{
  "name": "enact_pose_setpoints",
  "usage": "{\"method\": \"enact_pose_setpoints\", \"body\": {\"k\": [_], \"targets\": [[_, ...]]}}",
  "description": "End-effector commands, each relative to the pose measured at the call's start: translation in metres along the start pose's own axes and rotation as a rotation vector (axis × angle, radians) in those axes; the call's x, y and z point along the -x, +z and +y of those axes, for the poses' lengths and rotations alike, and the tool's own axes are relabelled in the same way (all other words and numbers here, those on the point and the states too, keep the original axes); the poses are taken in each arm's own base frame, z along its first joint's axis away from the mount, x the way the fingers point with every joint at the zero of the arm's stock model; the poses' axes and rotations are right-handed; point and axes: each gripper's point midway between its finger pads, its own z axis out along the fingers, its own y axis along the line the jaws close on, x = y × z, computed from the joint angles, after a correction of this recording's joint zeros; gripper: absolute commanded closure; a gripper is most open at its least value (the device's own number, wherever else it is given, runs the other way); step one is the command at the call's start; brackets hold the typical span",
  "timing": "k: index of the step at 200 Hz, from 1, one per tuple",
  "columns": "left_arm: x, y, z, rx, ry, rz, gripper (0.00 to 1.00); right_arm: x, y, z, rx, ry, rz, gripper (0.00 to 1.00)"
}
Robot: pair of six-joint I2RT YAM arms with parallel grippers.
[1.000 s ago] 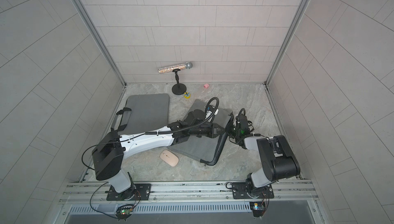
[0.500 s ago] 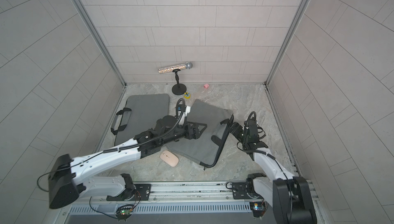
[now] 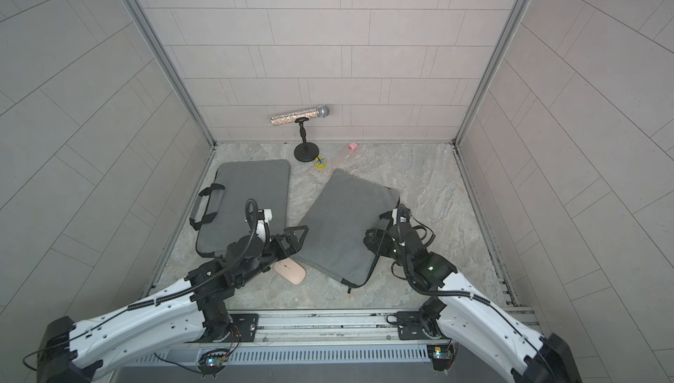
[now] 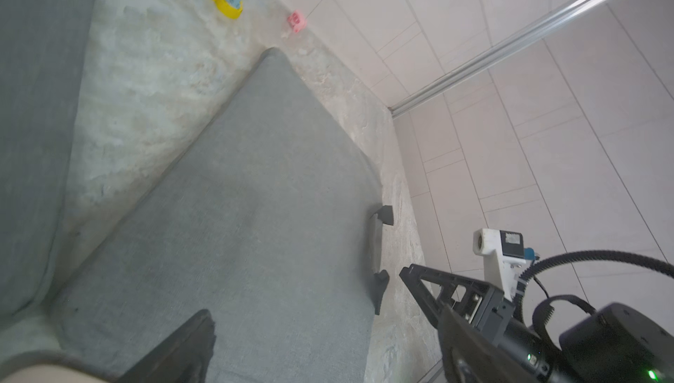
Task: Put the mouse into the laptop bag
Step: Adjust the zippered laptop bag at the center of the board.
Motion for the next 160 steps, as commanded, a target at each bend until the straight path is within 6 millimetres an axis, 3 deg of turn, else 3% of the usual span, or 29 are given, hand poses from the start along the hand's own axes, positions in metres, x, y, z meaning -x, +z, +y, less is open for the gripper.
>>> {"method": "enact_pose_setpoints", "body": {"k": [1,48,101,138,160], "targets": [[-0.025,0.018,0.024,0.080,-0.134,0.079,0.00,0.000,0.018,-0.012,-0.085,0.033,-0.056,0.15],[-0.058,0.050,0.028,0.120,-0.160,0.205,0.00,-0.022,0.048,-0.023,-0.116,0.063,-0.003,0.29],[-0.077,0.082,0.030,0.151,-0.161,0.263,0.00,-0.013,0.073,-0.024,-0.168,0.058,-0.036,0.42],[-0.075,0.103,0.037,0.197,-0.146,0.281,0.03,-0.003,0.107,-0.017,-0.218,0.004,-0.002,0.41],[-0.066,0.105,0.036,0.193,-0.144,0.276,0.03,0.001,0.112,-0.015,-0.246,-0.042,0.051,0.30]]}}
